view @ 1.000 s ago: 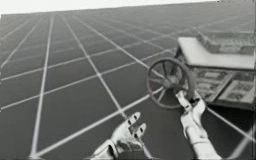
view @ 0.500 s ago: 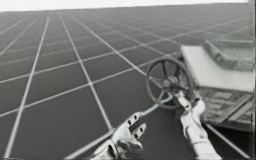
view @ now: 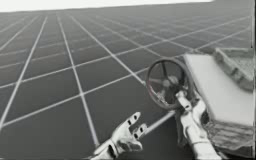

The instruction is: Pick up and drop off the object

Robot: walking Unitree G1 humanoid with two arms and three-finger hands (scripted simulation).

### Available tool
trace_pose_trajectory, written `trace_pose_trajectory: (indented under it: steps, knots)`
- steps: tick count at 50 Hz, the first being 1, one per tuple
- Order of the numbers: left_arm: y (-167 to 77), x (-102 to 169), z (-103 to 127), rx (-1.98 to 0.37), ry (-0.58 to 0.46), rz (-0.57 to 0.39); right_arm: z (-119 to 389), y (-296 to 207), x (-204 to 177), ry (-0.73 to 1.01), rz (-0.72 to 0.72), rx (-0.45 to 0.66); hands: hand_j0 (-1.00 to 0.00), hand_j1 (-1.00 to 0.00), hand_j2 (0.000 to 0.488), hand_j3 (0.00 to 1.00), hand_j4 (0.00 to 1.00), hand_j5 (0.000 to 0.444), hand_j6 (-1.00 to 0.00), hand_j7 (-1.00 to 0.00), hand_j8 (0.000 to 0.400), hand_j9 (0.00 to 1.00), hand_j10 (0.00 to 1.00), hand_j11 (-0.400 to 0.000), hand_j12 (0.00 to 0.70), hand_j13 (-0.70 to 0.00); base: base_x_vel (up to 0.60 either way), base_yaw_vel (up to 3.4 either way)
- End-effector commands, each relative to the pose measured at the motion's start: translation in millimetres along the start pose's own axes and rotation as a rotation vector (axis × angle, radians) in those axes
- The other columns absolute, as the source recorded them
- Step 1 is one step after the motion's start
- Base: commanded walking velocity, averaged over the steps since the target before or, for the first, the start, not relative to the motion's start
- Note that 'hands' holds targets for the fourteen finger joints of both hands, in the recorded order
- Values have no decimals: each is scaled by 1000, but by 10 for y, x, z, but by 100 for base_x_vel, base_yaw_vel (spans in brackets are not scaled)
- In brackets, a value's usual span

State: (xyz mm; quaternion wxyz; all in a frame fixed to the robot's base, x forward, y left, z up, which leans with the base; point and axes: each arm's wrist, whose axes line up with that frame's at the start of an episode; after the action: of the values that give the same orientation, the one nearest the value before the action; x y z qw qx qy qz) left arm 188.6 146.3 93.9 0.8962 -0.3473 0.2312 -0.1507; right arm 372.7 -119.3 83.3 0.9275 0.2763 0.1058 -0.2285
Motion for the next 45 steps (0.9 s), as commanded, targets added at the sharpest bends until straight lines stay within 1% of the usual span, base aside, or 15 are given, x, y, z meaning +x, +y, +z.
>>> trace_pose_trajectory:
  steps: [1,45]
  knots:
    - [-9,-14,7,3,-7,-4,87,89,-24,-31,34,21,0,0,0,1000,1000,0,0,0,0,1000,1000,-400,0,-700,60,-1]
    - [-9,-14,7,3,-7,-4,87,89,-24,-31,34,21,0,0,0,1000,1000,0,0,0,0,1000,1000,-400,0,-700,59,2]
